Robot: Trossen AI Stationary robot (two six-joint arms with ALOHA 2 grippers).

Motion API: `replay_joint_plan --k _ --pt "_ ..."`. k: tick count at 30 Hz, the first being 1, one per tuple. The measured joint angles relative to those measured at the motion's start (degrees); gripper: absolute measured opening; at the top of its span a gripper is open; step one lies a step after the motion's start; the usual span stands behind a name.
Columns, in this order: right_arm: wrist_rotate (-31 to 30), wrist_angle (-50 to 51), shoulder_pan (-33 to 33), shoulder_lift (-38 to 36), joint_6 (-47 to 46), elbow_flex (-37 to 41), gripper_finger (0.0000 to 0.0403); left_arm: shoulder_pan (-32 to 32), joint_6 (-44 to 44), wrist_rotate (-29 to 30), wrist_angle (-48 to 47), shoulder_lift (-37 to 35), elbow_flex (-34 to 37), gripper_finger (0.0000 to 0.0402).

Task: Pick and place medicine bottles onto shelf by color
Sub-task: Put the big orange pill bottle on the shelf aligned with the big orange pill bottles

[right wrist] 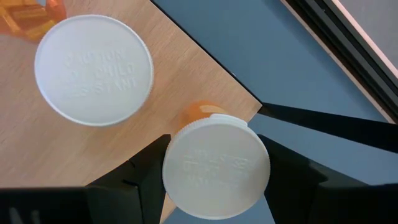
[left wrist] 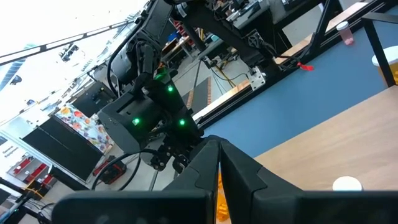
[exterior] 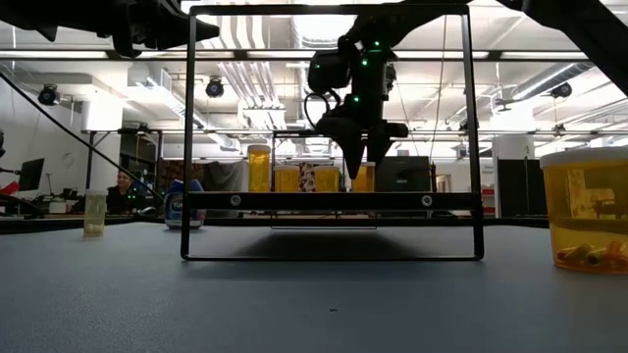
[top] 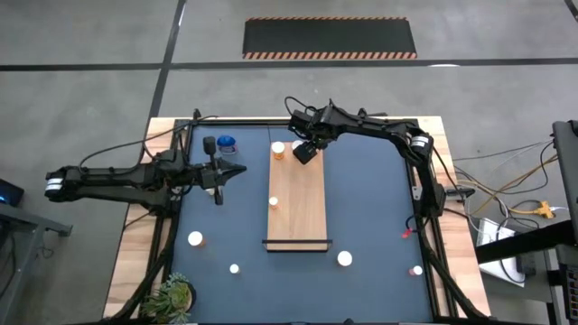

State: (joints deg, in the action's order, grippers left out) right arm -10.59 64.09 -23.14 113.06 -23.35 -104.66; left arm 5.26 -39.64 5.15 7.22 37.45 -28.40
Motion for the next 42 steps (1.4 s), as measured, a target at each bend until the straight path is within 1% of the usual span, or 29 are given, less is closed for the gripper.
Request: replay_joint_plan --k 42 --pt "0.0 -0.1 0.0 0.0 0.5 0.0 0.0206 0.0 -0.2 0.0 -0.5 -1.1 0.7 0.0"
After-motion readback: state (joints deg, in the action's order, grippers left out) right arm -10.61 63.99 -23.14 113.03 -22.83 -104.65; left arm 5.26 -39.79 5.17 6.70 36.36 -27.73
